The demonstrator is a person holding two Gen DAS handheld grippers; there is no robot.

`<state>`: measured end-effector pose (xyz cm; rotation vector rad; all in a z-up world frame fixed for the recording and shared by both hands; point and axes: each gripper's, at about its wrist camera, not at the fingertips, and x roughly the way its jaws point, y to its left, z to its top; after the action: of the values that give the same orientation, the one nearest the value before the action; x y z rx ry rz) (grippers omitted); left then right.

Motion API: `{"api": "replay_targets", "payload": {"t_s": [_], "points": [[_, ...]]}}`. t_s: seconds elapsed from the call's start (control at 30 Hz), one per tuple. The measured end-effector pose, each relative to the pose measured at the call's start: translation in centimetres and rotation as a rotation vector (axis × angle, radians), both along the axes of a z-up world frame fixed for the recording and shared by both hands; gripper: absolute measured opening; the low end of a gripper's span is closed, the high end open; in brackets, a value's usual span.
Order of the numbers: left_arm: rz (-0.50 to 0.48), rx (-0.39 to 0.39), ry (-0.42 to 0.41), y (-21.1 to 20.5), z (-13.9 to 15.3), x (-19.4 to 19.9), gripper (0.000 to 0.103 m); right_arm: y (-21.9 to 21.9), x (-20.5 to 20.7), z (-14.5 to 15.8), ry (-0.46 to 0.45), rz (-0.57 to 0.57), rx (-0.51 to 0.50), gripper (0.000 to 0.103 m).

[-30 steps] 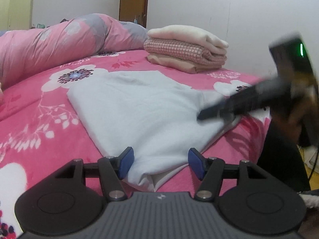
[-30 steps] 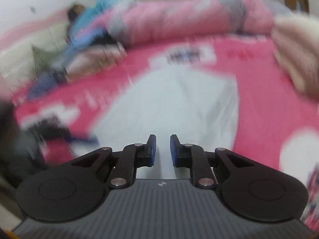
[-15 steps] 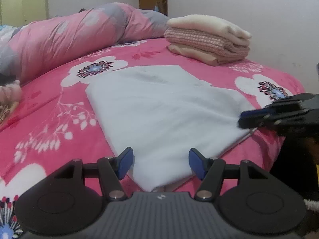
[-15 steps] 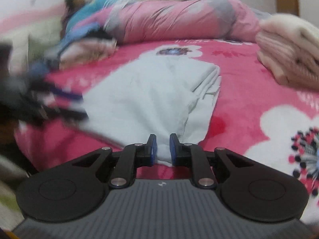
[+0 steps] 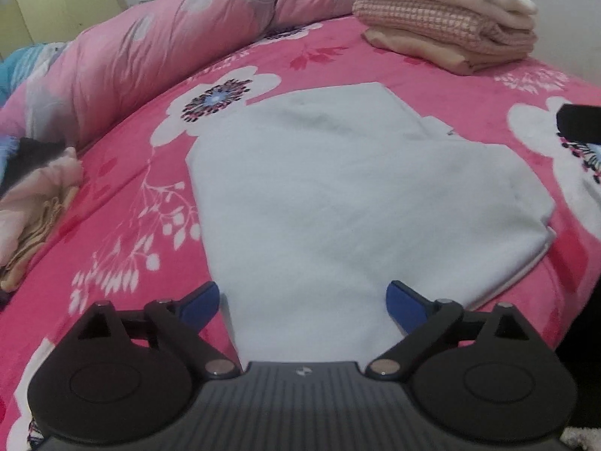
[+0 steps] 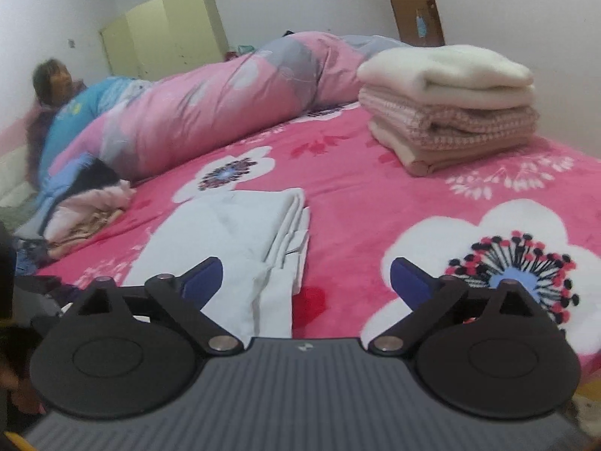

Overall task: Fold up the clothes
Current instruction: 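Move both open grippers toward the folded shirt's edge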

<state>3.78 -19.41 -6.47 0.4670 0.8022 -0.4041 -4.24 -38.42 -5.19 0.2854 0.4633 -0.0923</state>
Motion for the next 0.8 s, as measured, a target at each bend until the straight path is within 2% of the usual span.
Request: {"api": "replay_targets", "payload": {"t_s": [0.13, 0.3, 0.4, 0.53, 0.67, 0.8], "points": [[0.02, 0.002, 0.013, 0.1, 0.0, 0.2, 0.1, 1.4, 0.8, 0.3, 0.026, -0.013, -0.071, 0.102], [0.038, 0.002, 0.022, 0.2, -0.1, 0.3, 0.101, 4.0, 2.3, -0.3, 0.072, 0.055, -0.261, 0.102], [0.043, 0.009, 0.019, 0.1, -0.1, 0.3, 0.102, 5.0, 2.9, -1.5, 0.106, 0.094, -0.346, 0.102], [0.046, 0.013, 0.021, 0.0, -0.2, 0.3, 0.102, 5.7, 3.9, -4.0, 0.204, 0.088, -0.463, 0.102], [0.044, 0.011, 0.024, 0.1, -0.2, 0.4, 0.103, 5.3, 2.7, -3.3, 0.141, 0.078, -0.405, 0.102], [0.013, -0.017, -0.002, 0.7, -0.1, 0.2, 0.103, 4.1, 0.9, -1.7, 0.003, 0.034, -0.345, 0.102]]}}
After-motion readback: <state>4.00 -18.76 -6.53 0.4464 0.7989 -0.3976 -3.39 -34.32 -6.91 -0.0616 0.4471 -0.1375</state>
